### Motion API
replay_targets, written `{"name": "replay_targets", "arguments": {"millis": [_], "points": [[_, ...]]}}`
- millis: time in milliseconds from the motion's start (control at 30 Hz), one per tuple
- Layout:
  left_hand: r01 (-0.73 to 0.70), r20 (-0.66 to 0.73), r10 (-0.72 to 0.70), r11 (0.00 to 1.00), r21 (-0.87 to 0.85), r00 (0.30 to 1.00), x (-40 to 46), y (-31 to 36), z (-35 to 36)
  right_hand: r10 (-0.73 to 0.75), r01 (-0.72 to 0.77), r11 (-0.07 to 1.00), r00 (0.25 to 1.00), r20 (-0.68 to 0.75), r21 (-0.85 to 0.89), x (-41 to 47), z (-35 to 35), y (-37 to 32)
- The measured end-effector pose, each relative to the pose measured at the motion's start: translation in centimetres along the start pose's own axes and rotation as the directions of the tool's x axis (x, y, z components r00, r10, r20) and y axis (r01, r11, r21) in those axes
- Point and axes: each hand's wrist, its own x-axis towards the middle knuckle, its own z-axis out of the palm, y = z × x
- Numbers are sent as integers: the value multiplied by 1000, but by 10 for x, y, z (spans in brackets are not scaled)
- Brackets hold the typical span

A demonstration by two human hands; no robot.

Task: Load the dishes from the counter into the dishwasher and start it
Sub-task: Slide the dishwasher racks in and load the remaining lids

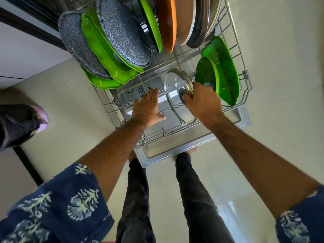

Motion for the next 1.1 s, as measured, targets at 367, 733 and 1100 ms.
{"name": "replay_targets", "arguments": {"millis": [367,733,1100], "points": [[11,23,-11,1000,-6,1000,-3,1,0,-120,130,989,985,122,-74,25,35,-30],[-23,-1,23,994,107,1000,-43,10,-15,-93,72,995,906,412,67,16,-2,-22],[174,-354,-99,967,187,930,-207,33,-129,-564,620,718,785,258,-317,-92,-144,-79]]}}
